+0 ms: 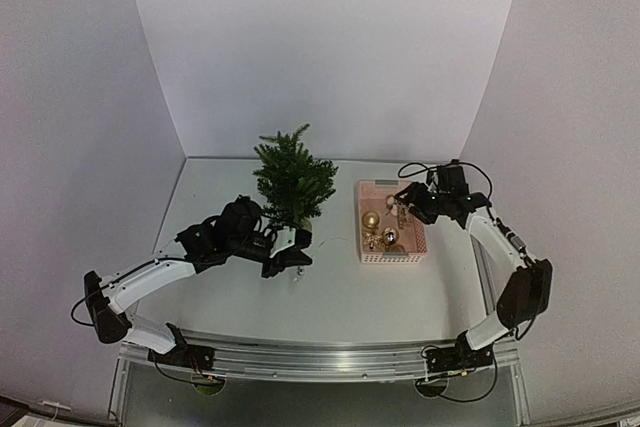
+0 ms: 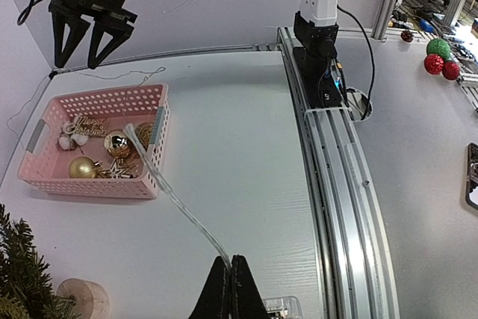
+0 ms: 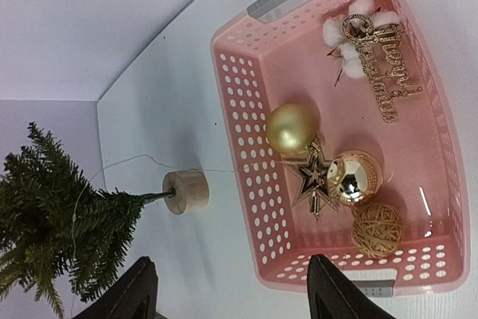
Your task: Decorate the small christmas tree
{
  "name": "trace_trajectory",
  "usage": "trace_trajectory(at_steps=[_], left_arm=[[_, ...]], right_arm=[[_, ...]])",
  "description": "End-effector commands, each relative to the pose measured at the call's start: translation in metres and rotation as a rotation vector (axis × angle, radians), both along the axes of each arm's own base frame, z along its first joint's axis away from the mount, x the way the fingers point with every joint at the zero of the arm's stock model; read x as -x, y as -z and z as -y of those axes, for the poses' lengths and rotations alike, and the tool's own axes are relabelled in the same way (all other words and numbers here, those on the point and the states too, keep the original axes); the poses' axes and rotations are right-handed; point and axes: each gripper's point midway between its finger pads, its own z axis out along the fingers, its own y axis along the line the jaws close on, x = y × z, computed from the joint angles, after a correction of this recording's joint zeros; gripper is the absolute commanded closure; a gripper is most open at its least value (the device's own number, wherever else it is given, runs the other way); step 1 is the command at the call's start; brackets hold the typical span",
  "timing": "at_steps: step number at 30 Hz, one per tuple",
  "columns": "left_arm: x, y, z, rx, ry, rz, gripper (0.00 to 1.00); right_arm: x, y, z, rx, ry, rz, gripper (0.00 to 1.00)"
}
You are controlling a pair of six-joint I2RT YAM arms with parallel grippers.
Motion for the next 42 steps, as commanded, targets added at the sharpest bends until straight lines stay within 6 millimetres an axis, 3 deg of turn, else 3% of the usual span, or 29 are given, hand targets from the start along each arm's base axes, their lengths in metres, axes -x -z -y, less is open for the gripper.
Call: trace_trajectory(at_steps=[1,5,13,19,23,37,42], left_arm=[[-0.001,-0.009,-0.004,0.024,0.003,0.037,1.0],[-0.003,-0.008,-0.003,0.029,0.001,0.038,1.0],[-0.005,-0.007,-0.002,0.027,-0.004,0.037,1.0],[-0.007,-0.008,-0.002,0.029,-0.012,0.03,1.0],[-0.012,-0.008,-0.002,0.03,-0.023,0.022,1.0],[-0.024,-0.009,0.0,0.055,-0.031,-0.005,1.0],[-0.025,-0.009,-0.001,0.059,-0.027,-0.012,1.0]], right_arm=[[-0.026,0.0,-0.026,-0.053,-0.133,-0.011,0.31],[-0.039,0.02,-0.044,-0.082,-0.214,-0.047,0.34],[-0.019,0.054,-0.073,-0.069,-0.442,-0.01,0.3],[-0.025,0.052,-0.085,-0.079,-0.492,0.149,0.29],[-0.033,0.064,-0.091,-0.024,-0.494,0.192,0.27],[-0.08,0.043,-0.117,-0.011,-0.402,0.487,0.27],[-0.095,0.05,-0.119,-0.012,-0.351,0.496,0.33]])
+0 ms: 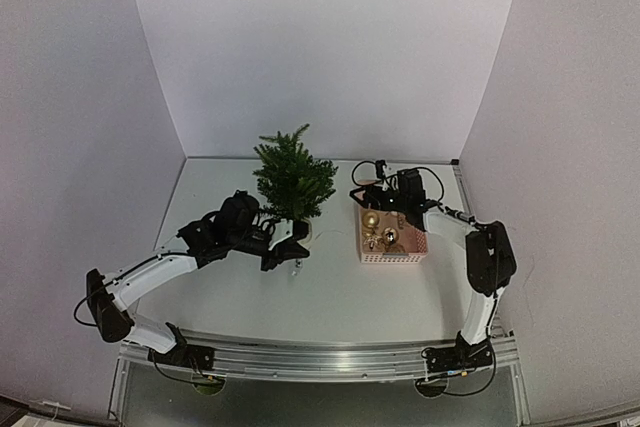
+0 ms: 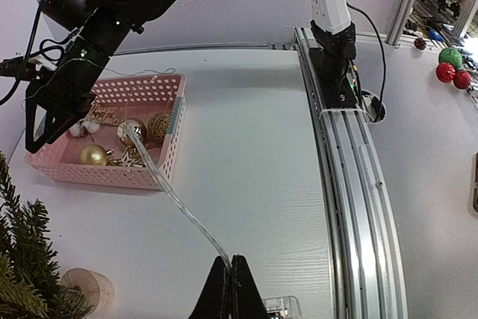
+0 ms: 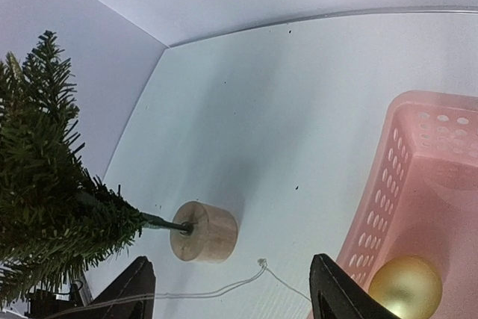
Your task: Decorate the small christmas tree
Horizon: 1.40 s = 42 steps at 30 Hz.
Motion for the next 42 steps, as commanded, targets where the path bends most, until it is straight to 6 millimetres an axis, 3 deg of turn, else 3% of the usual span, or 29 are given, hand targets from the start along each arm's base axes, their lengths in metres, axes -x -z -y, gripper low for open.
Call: trace_trajectory(at_steps=[1,9,15,19,27,32,37,42], left_arm=[[-0.002,-0.016,0.004,0.056,0.02,0.012,1.0],[-0.003,-0.015,0.001,0.061,0.005,-0.019,1.0],[-0.003,-0.011,-0.003,0.059,-0.013,-0.042,1.0],[-0.003,-0.012,-0.005,0.062,-0.024,-0.048,1.0],[-0.006,-0.01,-0.012,0.062,-0.07,-0.075,1.0],[-0.014,0.004,-0.024,0.061,-0.157,-0.146,1.0],[-0.024,0.036,-0.034,0.049,-0.245,-0.178,1.0],[-0.032,0.057,-0.034,0.066,-0.281,-0.167,1.0]], right_arm=[[-0.024,0.0,-0.003,-0.031,0.07,0.052,0.35],[-0.033,-0.01,0.003,-0.043,0.124,0.095,0.76],[-0.027,-0.026,0.014,-0.015,0.16,0.149,0.95],[-0.024,-0.038,0.021,0.007,0.179,0.193,1.0],[-0.01,-0.071,0.035,0.048,0.206,0.258,1.0],[0.01,-0.121,0.051,0.122,0.226,0.316,1.0],[0.036,-0.188,0.06,0.171,0.253,0.453,1.0],[0.066,-0.225,0.025,0.25,0.175,0.553,1.0]])
